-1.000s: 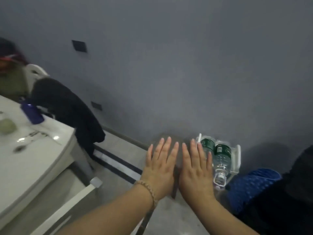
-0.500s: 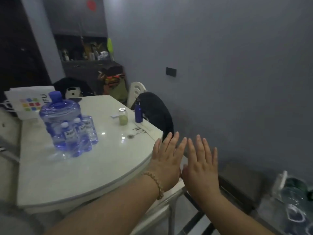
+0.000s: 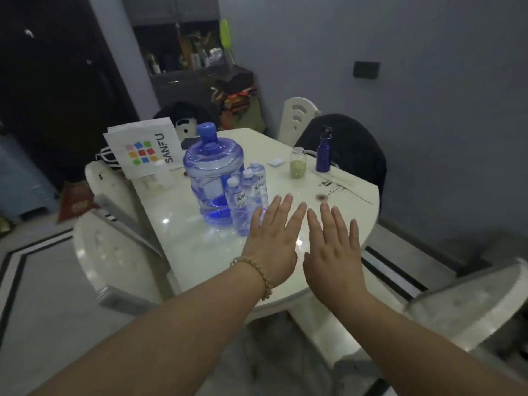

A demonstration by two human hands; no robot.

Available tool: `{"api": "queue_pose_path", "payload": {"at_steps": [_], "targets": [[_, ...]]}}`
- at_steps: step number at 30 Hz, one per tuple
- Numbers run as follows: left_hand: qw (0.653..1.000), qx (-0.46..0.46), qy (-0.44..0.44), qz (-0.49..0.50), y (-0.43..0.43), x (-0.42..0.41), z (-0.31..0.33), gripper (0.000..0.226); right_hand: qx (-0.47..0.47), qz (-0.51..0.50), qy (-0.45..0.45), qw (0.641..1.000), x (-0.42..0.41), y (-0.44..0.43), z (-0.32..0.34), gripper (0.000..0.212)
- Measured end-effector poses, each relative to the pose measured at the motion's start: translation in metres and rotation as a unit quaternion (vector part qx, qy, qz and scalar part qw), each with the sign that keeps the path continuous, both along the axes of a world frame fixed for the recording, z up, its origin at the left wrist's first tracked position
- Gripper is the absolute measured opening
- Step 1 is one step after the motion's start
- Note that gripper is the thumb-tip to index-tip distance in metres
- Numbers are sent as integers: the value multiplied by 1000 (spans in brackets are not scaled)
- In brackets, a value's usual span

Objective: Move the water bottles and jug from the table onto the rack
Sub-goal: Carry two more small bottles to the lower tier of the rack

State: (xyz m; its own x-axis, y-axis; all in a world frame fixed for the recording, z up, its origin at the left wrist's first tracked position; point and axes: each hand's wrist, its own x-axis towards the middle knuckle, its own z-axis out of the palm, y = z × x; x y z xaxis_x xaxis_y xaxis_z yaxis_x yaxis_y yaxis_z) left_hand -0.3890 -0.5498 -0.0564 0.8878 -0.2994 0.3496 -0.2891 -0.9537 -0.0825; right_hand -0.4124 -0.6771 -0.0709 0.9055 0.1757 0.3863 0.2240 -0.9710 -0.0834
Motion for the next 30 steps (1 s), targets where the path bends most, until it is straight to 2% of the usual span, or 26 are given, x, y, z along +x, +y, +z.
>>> {"api": "queue_pose_path", "payload": {"at_steps": [6, 12, 19, 26, 30], "targets": [[999, -14, 19, 36, 55, 56, -30, 94, -20, 21, -1, 1000, 68, 51, -18, 86], [995, 39, 32, 80, 125, 118, -36, 80, -17, 68, 50, 996, 155, 107, -45, 79], [993, 67, 50, 86, 162, 193, -38, 69, -77, 94, 55, 991, 260, 134, -39, 72], [989, 125, 80, 28, 171, 242, -72, 75, -112, 97, 62, 987, 306, 148, -53, 75], [996, 53, 53, -43, 184, 250, -78, 72, -85, 90, 73, 990, 315, 162, -56, 78]]}}
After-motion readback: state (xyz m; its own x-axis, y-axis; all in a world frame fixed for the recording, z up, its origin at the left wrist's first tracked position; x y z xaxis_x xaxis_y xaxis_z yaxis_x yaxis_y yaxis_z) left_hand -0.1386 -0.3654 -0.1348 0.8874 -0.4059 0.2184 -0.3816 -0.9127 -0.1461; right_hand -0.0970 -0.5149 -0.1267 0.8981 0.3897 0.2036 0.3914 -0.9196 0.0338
